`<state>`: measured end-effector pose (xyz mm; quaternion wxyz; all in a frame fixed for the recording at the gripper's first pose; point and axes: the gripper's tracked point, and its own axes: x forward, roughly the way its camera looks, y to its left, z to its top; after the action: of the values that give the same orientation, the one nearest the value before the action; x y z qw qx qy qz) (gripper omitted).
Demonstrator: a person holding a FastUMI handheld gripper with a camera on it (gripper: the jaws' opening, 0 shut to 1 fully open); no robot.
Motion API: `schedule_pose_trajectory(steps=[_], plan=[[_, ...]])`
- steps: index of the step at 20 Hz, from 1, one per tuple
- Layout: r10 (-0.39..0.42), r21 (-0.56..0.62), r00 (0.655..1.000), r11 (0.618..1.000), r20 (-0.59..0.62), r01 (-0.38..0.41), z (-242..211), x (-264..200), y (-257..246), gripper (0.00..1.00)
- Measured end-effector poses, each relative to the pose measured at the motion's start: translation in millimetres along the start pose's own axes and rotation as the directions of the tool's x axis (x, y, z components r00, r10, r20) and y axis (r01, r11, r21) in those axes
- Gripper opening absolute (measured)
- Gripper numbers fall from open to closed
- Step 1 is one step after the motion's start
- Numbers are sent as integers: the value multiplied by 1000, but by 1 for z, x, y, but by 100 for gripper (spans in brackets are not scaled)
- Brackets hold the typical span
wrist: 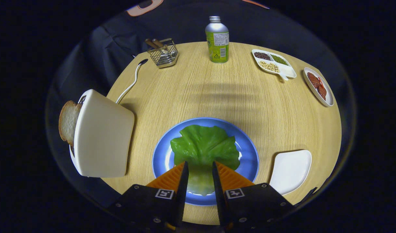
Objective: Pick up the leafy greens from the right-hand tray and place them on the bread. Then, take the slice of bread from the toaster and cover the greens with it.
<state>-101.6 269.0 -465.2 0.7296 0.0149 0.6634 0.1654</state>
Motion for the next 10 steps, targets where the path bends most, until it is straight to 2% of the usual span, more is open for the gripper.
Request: schedule_pose_trajectory(steps=[3, 4, 5, 6, 8, 10], plan=[[53, -9, 998, 999, 33, -53, 16, -23, 19, 54], [66, -20, 997, 998, 50, -65, 22, -31, 28, 67], [73, -32, 995, 997, 68, -71, 29, -38, 36, 72], [78, -39, 993, 996, 83, -75, 35, -45, 44, 82], [102, -47, 989, 994, 108, -98, 47, -63, 66, 90], [127, -64, 984, 991, 125, -119, 58, -79, 88, 93]])
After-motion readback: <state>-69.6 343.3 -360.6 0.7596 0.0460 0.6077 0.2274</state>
